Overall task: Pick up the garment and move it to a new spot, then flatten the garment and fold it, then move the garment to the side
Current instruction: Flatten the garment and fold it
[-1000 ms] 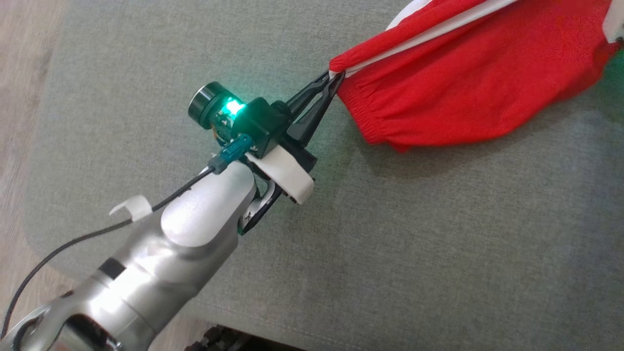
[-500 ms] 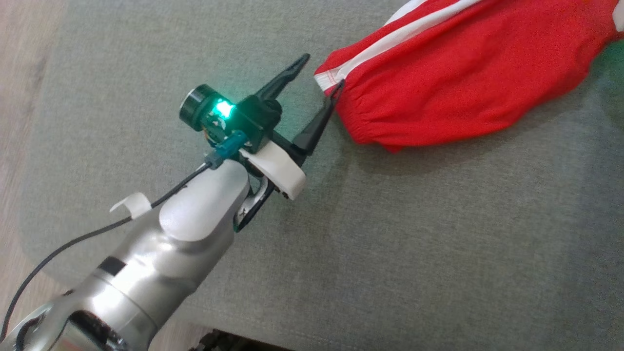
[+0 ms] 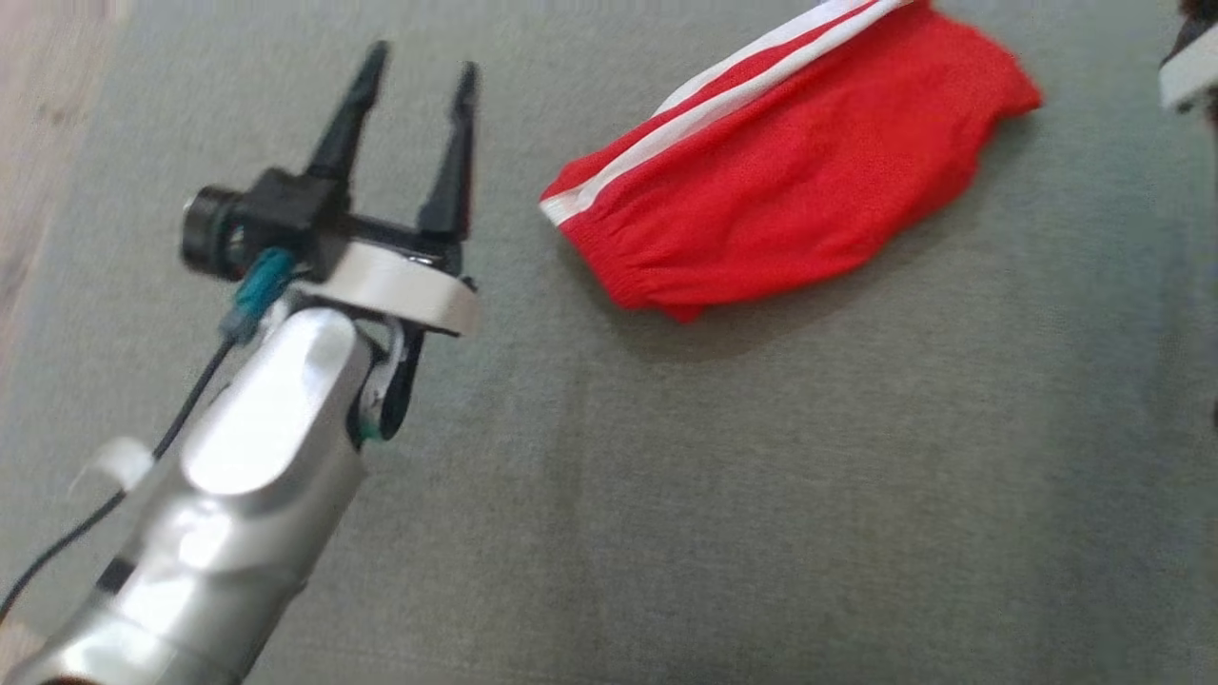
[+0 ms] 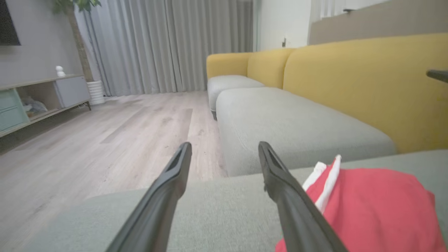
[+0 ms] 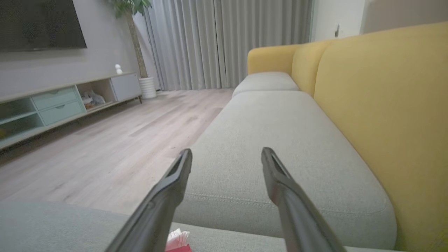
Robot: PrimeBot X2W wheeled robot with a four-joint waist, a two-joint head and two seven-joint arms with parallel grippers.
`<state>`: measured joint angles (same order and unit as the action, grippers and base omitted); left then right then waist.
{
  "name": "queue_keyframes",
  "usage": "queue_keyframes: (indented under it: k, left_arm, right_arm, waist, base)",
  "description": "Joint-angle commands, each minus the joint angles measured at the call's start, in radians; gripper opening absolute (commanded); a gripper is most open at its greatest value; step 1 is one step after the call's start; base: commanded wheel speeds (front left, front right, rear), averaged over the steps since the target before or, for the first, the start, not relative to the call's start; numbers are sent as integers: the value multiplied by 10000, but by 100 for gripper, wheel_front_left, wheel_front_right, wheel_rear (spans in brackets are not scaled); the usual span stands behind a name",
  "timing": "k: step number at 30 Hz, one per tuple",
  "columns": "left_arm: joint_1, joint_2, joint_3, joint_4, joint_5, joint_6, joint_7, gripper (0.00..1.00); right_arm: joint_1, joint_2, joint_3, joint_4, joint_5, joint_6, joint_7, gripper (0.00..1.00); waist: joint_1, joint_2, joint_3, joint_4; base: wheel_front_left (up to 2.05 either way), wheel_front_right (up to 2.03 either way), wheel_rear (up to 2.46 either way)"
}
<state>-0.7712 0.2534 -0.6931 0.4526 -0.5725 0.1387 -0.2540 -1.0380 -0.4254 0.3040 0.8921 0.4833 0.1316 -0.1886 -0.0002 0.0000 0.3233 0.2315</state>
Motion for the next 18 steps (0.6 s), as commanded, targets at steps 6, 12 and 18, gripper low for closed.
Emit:
queue_keyframes:
  k: [6, 12, 18]
  left_arm:
    - [1313, 508, 1664, -1560, 323, 430, -76, 100]
    - [3292, 169, 2487, -2067, 592, 386, -77, 100]
    - [4877, -424, 2722, -2121, 1047, 141, -77, 100]
  right_arm:
    - [1712, 766, -1115, -1455, 191, -9, -537, 100]
    - [4519, 2544, -2514, -3071, -621, -9, -663, 100]
    - [7214, 3641, -3233, -4509, -1450, -9, -688, 100]
  waist:
    - [2, 0, -1109, -866]
    - [2, 0, -1858, -1316]
    - [2, 0, -2324, -1528]
  base:
    - [0, 0, 0]
    - [0, 0, 0]
    - [0, 0, 0]
